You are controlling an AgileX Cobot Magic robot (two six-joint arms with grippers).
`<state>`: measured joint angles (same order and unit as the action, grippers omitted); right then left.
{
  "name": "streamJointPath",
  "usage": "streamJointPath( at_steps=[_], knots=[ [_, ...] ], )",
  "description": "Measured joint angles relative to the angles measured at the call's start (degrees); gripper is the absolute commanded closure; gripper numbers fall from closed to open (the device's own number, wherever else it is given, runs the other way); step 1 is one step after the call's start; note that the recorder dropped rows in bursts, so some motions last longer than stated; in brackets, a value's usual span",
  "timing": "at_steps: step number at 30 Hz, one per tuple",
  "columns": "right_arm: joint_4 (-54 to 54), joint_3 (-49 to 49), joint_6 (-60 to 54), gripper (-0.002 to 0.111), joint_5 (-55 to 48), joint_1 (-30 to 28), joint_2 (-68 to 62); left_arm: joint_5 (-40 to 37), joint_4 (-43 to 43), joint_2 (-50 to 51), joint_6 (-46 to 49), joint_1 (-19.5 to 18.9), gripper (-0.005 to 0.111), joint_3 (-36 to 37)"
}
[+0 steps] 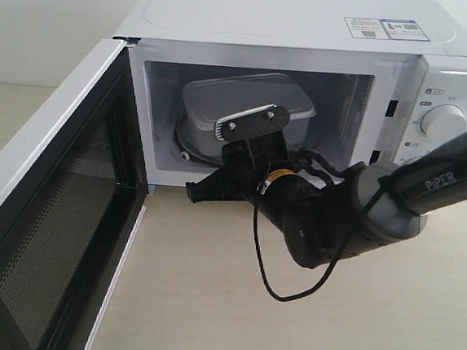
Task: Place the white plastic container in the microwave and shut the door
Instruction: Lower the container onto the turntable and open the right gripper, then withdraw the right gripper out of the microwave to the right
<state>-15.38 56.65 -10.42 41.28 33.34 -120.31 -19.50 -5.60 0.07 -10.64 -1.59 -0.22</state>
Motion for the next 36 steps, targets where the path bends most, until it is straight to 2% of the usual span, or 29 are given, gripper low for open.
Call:
streamJointPath(
  at_steps=[5,16,36],
  knots=[
    [0.23,-1.13,0.0,0.108,-5.61,0.0,4.43,0.0,0.0,0.0,0.0,0.0,0.103,0.0],
    [0.23,-10.67,0.0,0.108,-11.25,0.34,12.63,0.0,0.0,0.0,0.0,0.0,0.103,0.0],
    [0.23,-10.68,1.93,0.108,-62.76,0.34,40.1,0.0,0.0,0.0,0.0,0.0,0.103,0.0]
  ],
)
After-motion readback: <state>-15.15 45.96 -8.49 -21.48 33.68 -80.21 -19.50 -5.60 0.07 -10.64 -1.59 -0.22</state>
